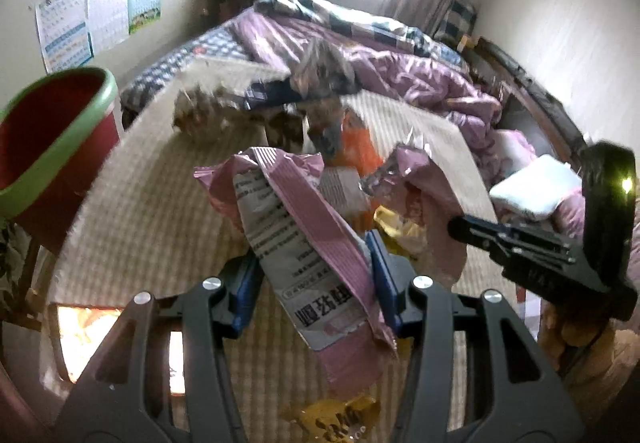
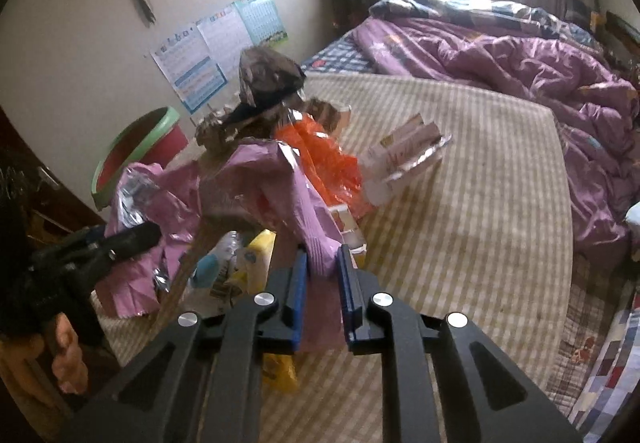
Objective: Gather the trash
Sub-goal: 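Grasp the pink snack bag with the left tool while the right tool grasps a pink wrapper, then carry both pink wrappers over the red bucket and release them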
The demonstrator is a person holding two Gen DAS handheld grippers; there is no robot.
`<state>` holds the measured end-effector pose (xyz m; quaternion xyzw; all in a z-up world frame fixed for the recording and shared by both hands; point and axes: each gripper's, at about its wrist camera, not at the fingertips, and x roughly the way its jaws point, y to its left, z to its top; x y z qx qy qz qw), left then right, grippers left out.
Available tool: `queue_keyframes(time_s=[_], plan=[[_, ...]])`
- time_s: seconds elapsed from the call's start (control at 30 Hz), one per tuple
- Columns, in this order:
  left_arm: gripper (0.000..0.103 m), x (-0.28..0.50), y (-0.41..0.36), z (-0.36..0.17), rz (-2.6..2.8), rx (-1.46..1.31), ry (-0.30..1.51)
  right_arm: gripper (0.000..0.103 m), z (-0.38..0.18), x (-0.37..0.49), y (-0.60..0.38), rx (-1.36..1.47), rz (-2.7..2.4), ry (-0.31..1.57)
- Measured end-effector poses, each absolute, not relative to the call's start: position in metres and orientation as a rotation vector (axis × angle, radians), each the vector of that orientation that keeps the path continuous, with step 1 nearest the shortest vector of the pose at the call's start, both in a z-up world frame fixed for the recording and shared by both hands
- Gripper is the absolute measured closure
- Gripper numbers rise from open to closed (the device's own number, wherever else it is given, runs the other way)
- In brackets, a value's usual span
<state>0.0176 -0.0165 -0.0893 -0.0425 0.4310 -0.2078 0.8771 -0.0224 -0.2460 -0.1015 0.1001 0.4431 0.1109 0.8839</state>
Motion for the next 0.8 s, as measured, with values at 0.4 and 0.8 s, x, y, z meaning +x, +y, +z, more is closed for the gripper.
queue_keyframes(time_s=[0.4, 0.8], plan=[[0.055, 0.035, 0.042, -0.055, -0.418, -0.118, 0.78, 0.089, -0.039, -0.039, -0.221, 0.151, 0.025, 0.675], [0.055, 0.073, 0.148, -0.043, -0.363, -0.116, 0.756, 0.089, -0.003, -0.009, -0.134, 0.189, 0.065, 0.6]])
